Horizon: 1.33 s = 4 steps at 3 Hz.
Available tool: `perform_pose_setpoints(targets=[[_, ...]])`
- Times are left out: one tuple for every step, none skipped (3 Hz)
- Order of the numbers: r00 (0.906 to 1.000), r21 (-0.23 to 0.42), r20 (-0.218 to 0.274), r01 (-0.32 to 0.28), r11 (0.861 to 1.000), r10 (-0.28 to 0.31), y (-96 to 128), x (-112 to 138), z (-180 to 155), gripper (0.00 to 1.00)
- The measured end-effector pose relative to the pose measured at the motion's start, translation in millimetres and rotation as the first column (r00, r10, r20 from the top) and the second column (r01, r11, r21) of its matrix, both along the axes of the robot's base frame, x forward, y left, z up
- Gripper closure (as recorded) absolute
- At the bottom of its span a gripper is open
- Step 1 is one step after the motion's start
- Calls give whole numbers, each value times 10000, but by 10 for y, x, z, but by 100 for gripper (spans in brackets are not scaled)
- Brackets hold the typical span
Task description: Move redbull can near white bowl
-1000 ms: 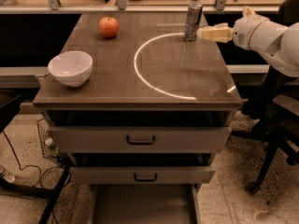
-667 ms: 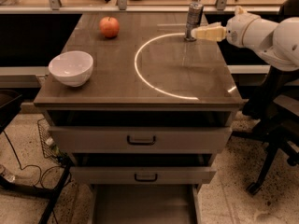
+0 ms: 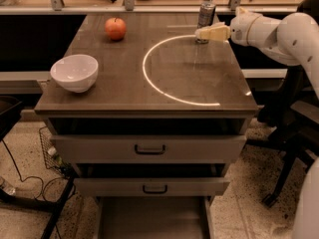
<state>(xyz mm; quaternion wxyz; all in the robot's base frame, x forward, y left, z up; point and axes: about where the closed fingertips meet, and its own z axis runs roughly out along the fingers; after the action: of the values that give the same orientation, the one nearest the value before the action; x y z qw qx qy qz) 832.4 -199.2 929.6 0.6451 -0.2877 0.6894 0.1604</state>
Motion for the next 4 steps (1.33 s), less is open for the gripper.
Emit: perform_pose_setpoints(targets=[[9994, 244, -274, -187, 9995, 194, 52, 184, -103, 0], [9984, 415, -518, -210, 9989, 231, 85, 345, -180, 0], [9976, 634, -648, -196, 9978, 237, 146, 492, -200, 0], [9977, 979, -623, -188, 9950, 250, 210, 616, -171, 16]])
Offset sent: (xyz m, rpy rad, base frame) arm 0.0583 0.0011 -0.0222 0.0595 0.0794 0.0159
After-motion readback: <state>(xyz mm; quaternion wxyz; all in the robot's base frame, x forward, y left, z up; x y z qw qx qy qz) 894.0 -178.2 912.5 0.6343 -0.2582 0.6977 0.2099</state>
